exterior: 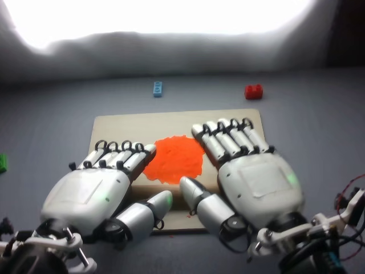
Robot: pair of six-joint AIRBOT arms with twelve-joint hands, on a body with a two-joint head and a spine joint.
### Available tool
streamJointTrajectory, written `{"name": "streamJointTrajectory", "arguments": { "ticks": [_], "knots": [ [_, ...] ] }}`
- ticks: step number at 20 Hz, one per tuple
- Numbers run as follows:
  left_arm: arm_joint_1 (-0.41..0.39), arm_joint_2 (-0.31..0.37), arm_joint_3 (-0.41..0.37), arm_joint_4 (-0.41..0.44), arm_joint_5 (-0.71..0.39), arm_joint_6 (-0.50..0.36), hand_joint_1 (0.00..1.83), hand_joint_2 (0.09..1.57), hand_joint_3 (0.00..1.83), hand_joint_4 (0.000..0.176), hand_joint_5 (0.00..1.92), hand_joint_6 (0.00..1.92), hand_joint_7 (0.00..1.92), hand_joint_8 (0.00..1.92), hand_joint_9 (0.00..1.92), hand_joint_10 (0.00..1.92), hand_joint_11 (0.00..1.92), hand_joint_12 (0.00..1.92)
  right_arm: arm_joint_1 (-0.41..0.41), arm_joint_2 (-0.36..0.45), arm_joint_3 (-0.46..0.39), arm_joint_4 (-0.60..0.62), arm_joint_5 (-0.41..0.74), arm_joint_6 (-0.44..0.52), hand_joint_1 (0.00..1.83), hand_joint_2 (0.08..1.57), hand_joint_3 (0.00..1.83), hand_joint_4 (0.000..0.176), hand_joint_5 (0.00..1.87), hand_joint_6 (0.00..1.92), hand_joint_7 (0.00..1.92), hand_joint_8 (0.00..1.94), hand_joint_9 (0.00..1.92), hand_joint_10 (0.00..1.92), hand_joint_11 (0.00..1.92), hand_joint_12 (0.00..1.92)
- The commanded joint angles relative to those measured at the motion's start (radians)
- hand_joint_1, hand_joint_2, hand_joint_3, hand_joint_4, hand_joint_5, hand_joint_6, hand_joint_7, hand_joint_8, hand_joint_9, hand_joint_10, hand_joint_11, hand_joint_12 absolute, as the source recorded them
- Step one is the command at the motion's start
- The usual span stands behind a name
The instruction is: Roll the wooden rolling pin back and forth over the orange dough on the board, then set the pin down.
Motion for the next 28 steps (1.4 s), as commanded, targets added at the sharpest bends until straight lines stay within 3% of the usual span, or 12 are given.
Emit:
{"name": "streamJointTrajectory", "arguments": {
  "ticks": [1, 7, 13, 14, 18, 21, 22, 24, 25, 26, 27, 28],
  "knots": [
    [-0.018, 0.015, 0.000, 0.058, -0.049, 0.009, 0.00, 1.41, 0.00, 0.000, 0.14, 0.00, 0.13, 0.00, 0.14, 0.00, 0.00, 0.47, 0.010, 0.017, -0.011, -0.074, 0.101, 0.003, 0.00, 1.34, 0.00, 0.000, 0.11, 0.13, 0.16, 0.00, 0.06, 0.13, 0.00, 0.37],
    [-0.144, 0.111, -0.005, 0.015, 0.208, 0.127, 0.00, 1.24, 0.00, 0.000, 0.06, 0.00, 0.06, 0.00, 0.06, 0.00, 0.00, 0.36, 0.037, 0.142, -0.072, -0.038, 0.062, 0.004, 0.00, 1.27, 0.00, 0.000, 0.12, 0.09, 0.17, 0.00, 0.10, 0.11, 0.00, 0.28],
    [-0.352, 0.222, -0.012, -0.069, 0.590, 0.317, 0.00, 1.23, 0.00, 0.000, 0.07, 0.00, 0.09, 0.01, 0.09, 0.01, 0.00, 0.38, 0.086, 0.293, -0.109, 0.020, 0.017, 0.045, 0.00, 1.25, 0.00, 0.000, 0.12, 0.05, 0.19, 0.01, 0.12, 0.08, 0.00, 0.23],
    [-0.387, 0.235, -0.020, -0.133, 0.644, 0.384, 0.00, 1.24, 0.00, 0.000, 0.10, 0.01, 0.13, 0.01, 0.12, 0.01, 0.00, 0.42, 0.092, 0.320, -0.117, 0.030, 0.003, 0.061, 0.00, 1.26, 0.00, 0.000, 0.15, 0.06, 0.22, 0.01, 0.15, 0.09, 0.00, 0.31],
    [-0.488, 0.282, -0.067, -0.327, 0.724, 0.593, 0.17, 1.30, 0.00, 0.004, 0.43, 0.03, 0.49, 0.02, 0.48, 0.04, 0.04, 1.07, 0.113, 0.400, -0.143, 0.032, -0.012, 0.096, 0.10, 1.31, 0.00, 0.000, 0.35, 0.18, 0.50, 0.06, 0.29, 0.25, 0.00, 0.93],
    [-0.555, 0.305, -0.082, -0.416, 0.805, 0.732, 0.37, 1.31, 0.00, 0.000, 0.61, 0.03, 0.71, 0.02, 0.74, 0.08, 0.26, 1.20, 0.140, 0.443, -0.147, 0.032, -0.030, 0.130, 0.24, 1.31, 0.00, 0.000, 0.41, 0.47, 0.69, 0.13, 0.28, 0.93, 0.00, 1.41],
    [-0.567, 0.307, -0.084, -0.418, 0.818, 0.742, 0.43, 1.30, 0.00, 0.000, 0.68, 0.03, 0.77, 0.03, 0.78, 0.10, 0.28, 1.28, 0.147, 0.453, -0.147, 0.032, -0.043, 0.145, 0.29, 1.30, 0.00, 0.000, 0.41, 0.65, 0.71, 0.29, 0.33, 1.08, 0.00, 1.54],
    [-0.594, 0.314, -0.094, -0.418, 0.841, 0.753, 0.51, 1.31, 0.00, 0.000, 0.89, 0.02, 0.94, 0.08, 0.70, 0.70, 0.37, 1.40, 0.172, 0.473, -0.144, 0.032, -0.082, 0.183, 0.34, 1.31, 0.00, 0.000, 0.40, 1.12, 0.53, 1.13, 0.39, 1.47, 0.06, 1.89],
    [-0.604, 0.317, -0.100, -0.418, 0.846, 0.757, 0.50, 1.31, 0.00, 0.000, 0.91, 0.02, 0.95, 0.10, 0.64, 0.89, 0.37, 1.42, 0.180, 0.479, -0.141, 0.032, -0.092, 0.190, 0.35, 1.31, 0.00, 0.000, 0.39, 1.20, 0.49, 1.28, 0.39, 1.52, 0.08, 1.91],
    [-0.615, 0.319, -0.103, -0.418, 0.859, 0.760, 0.49, 1.32, 0.00, 0.000, 0.98, 0.03, 0.95, 0.30, 0.64, 1.01, 0.41, 1.44, 0.189, 0.484, -0.139, 0.032, -0.110, 0.199, 0.34, 1.32, 0.01, 0.000, 0.47, 1.26, 0.53, 1.38, 0.43, 1.62, 0.17, 1.92],
    [-0.628, 0.321, -0.105, -0.418, 0.877, 0.767, 0.49, 1.33, 0.00, 0.000, 1.03, 0.07, 0.87, 0.71, 0.67, 1.17, 0.46, 1.54, 0.200, 0.491, -0.137, 0.032, -0.137, 0.210, 0.37, 1.33, 0.01, 0.000, 0.53, 1.35, 0.59, 1.47, 0.49, 1.71, 0.30, 1.92],
    [-0.640, 0.322, -0.105, -0.418, 0.892, 0.773, 0.44, 1.37, 0.00, 0.000, 0.94, 0.42, 0.78, 1.08, 0.67, 1.38, 0.48, 1.68, 0.208, 0.497, -0.137, 0.029, -0.158, 0.224, 0.37, 1.34, 0.01, 0.000, 0.58, 1.43, 0.66, 1.54, 0.56, 1.76, 0.43, 1.92]
  ]
}}
